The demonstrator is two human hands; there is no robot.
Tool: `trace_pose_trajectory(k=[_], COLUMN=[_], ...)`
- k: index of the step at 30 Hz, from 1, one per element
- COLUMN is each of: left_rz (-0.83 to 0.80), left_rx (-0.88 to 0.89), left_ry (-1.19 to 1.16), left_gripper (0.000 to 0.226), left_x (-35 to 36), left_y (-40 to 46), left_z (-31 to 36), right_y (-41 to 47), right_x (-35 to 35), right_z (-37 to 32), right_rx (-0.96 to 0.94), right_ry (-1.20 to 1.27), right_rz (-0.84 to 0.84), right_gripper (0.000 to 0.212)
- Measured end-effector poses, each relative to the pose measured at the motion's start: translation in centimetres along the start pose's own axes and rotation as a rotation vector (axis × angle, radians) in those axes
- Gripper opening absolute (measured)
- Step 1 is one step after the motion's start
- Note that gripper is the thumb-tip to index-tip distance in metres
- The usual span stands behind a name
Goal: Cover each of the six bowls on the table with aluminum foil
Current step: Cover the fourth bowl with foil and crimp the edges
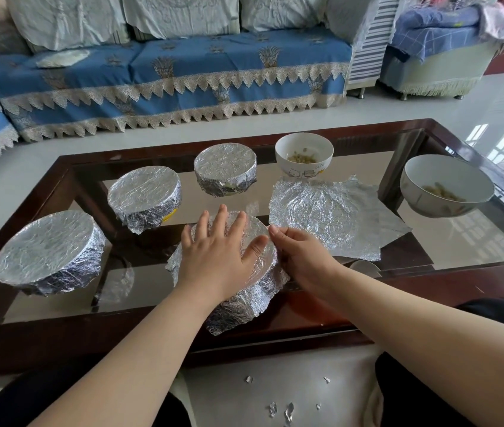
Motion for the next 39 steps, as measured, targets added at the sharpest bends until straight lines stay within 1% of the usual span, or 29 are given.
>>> trace_pose_trajectory(k=[3,8,12,17,21,23,25,29,32,36,39], left_rz=[0.003,0.003,0.01,0.016,0.014,0.015,0.014,0.015,0.013,0.004,-0.027], left_rx=[0.0,0.002,0.003,-0.003,-0.014,-0.016,-0.018,-0.024,-0.029,-0.045,-0.079], left_ry=[-0.002,-0.002,-0.004,-0.005,-0.003,-0.003,-0.006,-0.008,-0.004,-0.011,-0.031], left_gripper=[0.093,0.095,0.103,0.104,0.105,0.104,0.104,0.105,0.105,0.098,0.097], left_x=[-0.1,-0.1,0.1,0.0,0.0,0.0,0.0,-0.1,-0.1,-0.1,-0.3], left_y=[0.0,0.0,0.1,0.1,0.1,0.1,0.1,0.1,0.1,0.1,0.0], left_z=[0.0,0.1,0.0,0.0,0.0,0.1,0.1,0.0,0.0,0.0,0.0], right_y=[-0.1,-0.6,-0.6,-0.6,-0.7,-0.5,-0.2,0.1,0.0,-0.4,-0.9], right_x=[0.0,-0.6,-0.9,-0.8,-0.6,-0.4,-0.5,-0.6,-0.7,-1.0,-1.2], right_z=[0.1,-0.4,0.1,0.1,0.4,0.4,0.1,-0.5,-0.7,-1.4,-2.4], right_rx=[-0.018,-0.039,-0.007,-0.004,0.045,0.026,-0.033,-0.096,-0.083,-0.107,-0.123], right_ry=[-0.053,-0.083,-0.077,-0.092,-0.075,-0.043,-0.046,-0.131,-0.174,-0.31,-0.363], right_rz=[0.027,0.128,0.224,0.279,0.264,0.256,0.272,0.289,0.282,0.267,0.292], right_gripper=[0.041,0.023,0.024,0.03,0.02,0.016,0.015,0.025,0.022,0.011,0.015])
Point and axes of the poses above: each hand's wrist, its own y-axis towards the middle knuckle, its own x-axis out of the palm, z = x × y, the point moved 8 cm from there along y, towards the middle knuckle, and after that the axes turned 13 degrees about -x, right-handed, at the moved point
